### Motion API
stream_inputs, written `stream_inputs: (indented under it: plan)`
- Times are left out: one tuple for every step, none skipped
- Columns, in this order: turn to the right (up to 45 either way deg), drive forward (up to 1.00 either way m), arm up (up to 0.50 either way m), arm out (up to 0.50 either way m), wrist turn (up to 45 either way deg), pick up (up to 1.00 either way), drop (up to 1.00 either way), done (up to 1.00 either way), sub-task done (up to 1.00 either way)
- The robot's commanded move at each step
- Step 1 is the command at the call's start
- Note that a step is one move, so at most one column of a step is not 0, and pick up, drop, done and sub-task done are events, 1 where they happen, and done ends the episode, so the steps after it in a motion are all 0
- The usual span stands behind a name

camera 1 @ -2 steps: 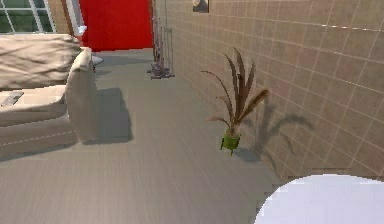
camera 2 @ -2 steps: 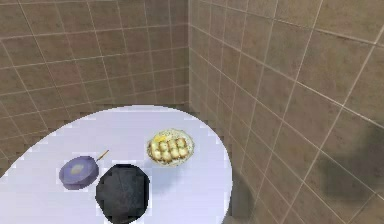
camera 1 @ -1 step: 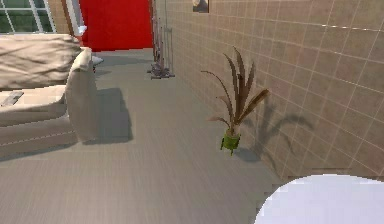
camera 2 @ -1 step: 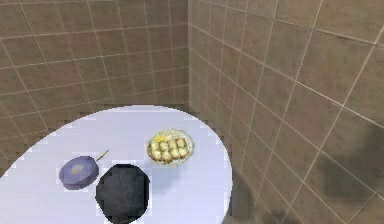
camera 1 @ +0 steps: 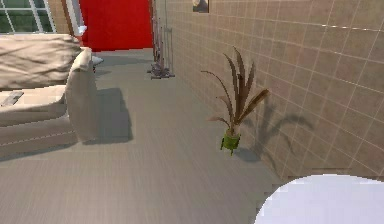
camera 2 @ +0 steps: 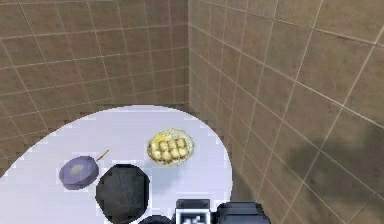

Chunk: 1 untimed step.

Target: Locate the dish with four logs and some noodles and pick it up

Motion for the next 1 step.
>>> stream_inputs:
  plan:
    - [0.0, 0.0, 0.0, 0.32, 0.0, 0.0, 0.0, 0.0, 0.0]
